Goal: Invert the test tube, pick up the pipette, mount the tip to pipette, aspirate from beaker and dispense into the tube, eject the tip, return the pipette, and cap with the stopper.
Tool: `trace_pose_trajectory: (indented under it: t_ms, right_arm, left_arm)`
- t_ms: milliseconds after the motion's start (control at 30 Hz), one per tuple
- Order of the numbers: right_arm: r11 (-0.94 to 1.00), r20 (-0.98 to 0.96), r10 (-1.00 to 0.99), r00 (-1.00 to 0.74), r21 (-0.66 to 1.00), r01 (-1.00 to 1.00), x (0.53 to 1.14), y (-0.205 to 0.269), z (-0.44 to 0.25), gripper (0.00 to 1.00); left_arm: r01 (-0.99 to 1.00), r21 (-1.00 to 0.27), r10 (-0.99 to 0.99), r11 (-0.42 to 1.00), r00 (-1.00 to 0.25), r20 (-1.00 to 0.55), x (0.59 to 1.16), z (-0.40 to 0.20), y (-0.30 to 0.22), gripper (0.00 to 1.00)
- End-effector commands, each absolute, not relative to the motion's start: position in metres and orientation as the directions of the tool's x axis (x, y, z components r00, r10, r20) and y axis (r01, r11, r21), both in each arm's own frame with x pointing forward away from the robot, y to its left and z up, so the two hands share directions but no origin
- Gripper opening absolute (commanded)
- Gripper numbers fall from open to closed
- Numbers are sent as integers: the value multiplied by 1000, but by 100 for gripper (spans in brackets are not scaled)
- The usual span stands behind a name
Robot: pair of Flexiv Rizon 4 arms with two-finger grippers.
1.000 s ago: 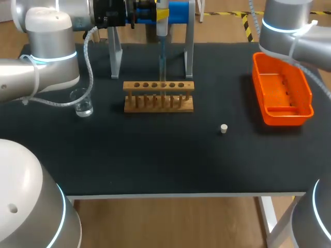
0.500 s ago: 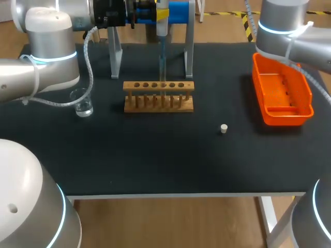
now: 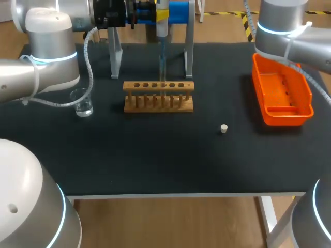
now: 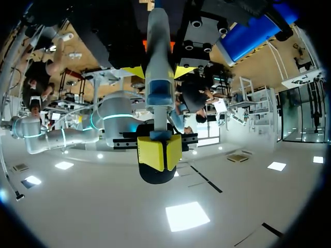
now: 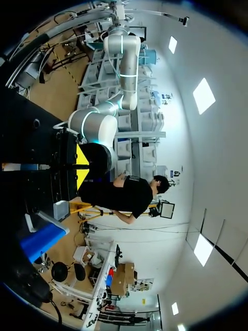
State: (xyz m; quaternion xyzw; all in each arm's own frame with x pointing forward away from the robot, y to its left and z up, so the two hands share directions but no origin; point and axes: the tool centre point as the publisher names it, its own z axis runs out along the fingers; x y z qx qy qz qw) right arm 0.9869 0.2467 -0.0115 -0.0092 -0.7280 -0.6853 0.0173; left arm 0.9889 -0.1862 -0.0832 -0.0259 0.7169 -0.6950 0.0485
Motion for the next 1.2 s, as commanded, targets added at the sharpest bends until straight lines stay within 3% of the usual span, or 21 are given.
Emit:
trace_pose_trajectory:
  t_ms: [33,1200]
  right_arm:
    - [63,42,-9,-999,997,42,990,247,-18,0]
    - [74,44,-7,-999,996,44,996,245,-19,0]
  left_arm:
    - [31,-999,-104,33,-994,-35,989,-80,-187,0]
    - [31,-999,-104,33,-994,-35,989,-80,-187,0]
